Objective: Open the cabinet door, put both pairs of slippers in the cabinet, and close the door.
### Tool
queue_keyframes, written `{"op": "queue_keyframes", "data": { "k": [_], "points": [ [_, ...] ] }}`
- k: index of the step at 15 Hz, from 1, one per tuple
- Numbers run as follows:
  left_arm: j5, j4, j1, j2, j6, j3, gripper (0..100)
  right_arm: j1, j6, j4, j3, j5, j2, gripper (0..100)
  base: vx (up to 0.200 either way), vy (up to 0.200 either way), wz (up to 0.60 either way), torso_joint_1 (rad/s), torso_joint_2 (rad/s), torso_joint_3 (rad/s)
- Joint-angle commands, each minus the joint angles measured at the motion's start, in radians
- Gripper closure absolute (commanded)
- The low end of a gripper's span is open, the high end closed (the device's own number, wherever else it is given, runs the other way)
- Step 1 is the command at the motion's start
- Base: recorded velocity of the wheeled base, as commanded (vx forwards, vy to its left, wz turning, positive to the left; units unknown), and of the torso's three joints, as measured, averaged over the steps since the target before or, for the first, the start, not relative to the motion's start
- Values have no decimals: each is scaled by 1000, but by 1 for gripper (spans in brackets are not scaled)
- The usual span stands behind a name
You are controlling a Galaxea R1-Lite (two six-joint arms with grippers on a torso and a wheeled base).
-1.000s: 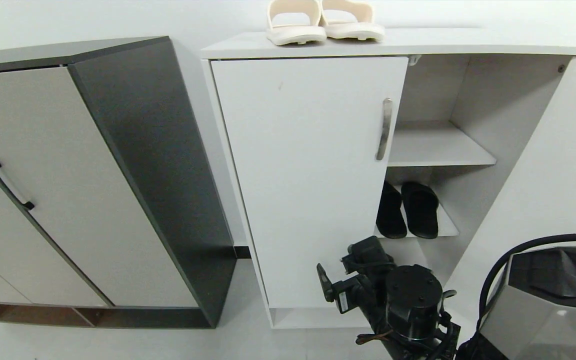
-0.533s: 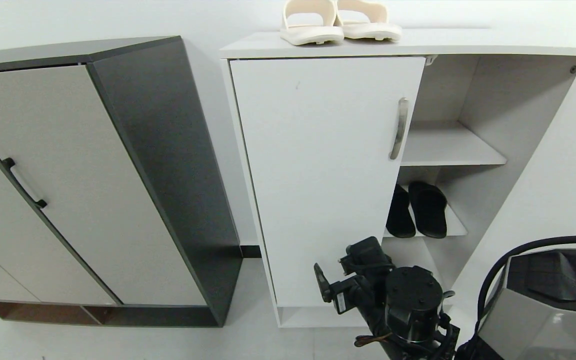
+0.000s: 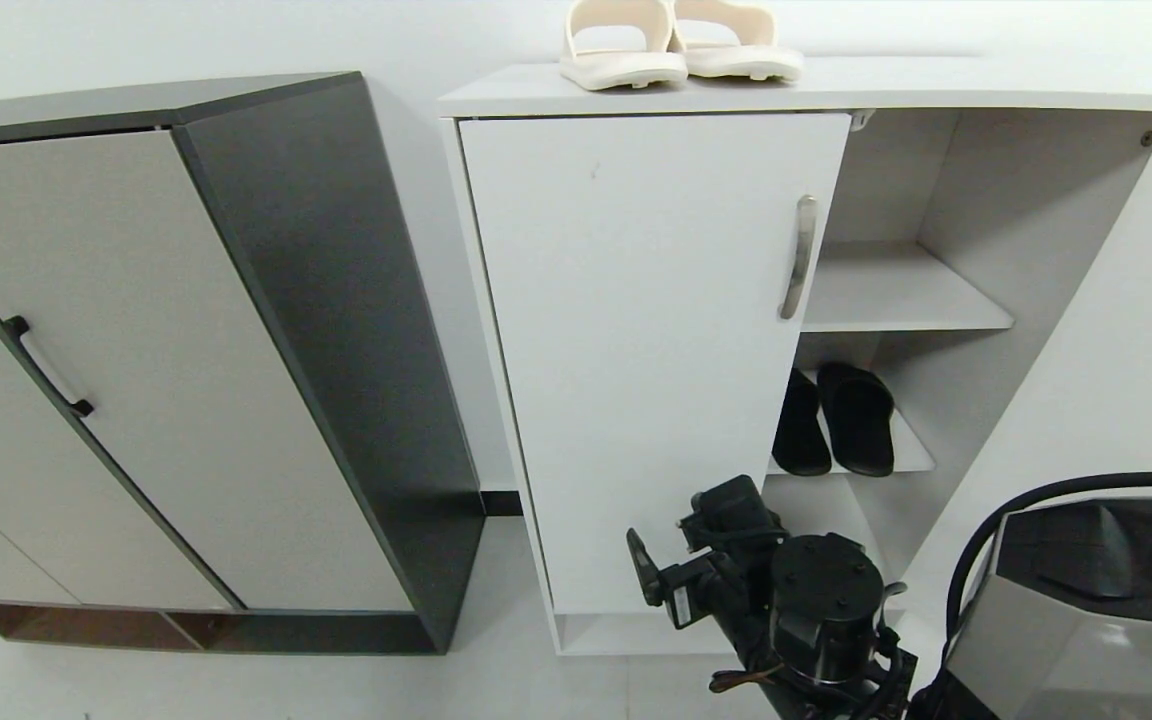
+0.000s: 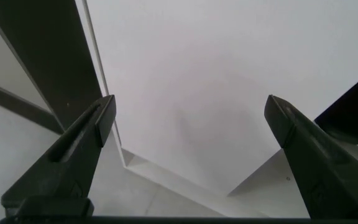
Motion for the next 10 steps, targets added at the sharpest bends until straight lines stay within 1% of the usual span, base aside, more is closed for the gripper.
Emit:
{"op": "queue_keyframes", "data": {
  "k": [1, 3, 4, 7, 10],
  "points": [
    [0, 0, 1, 2, 0, 0, 100, 0, -2, 0, 0, 0, 5, 0, 0, 0, 0, 0, 0, 0],
    [0, 0, 1, 2, 0, 0, 100, -3, -2, 2, 0, 0, 5, 0, 0, 0, 0, 0, 0, 0],
    [0, 0, 1, 2, 0, 0, 100, -5, -2, 5, -3, 0, 5, 0, 0, 0, 0, -2, -168, -203],
    [0, 0, 1, 2, 0, 0, 100, -5, -2, 7, -3, 0, 5, 0, 0, 0, 0, 22, -219, -326],
    [0, 0, 1, 2, 0, 0, 100, -5, -2, 7, -3, 0, 5, 0, 0, 0, 0, 61, -536, -359]
  ]
}}
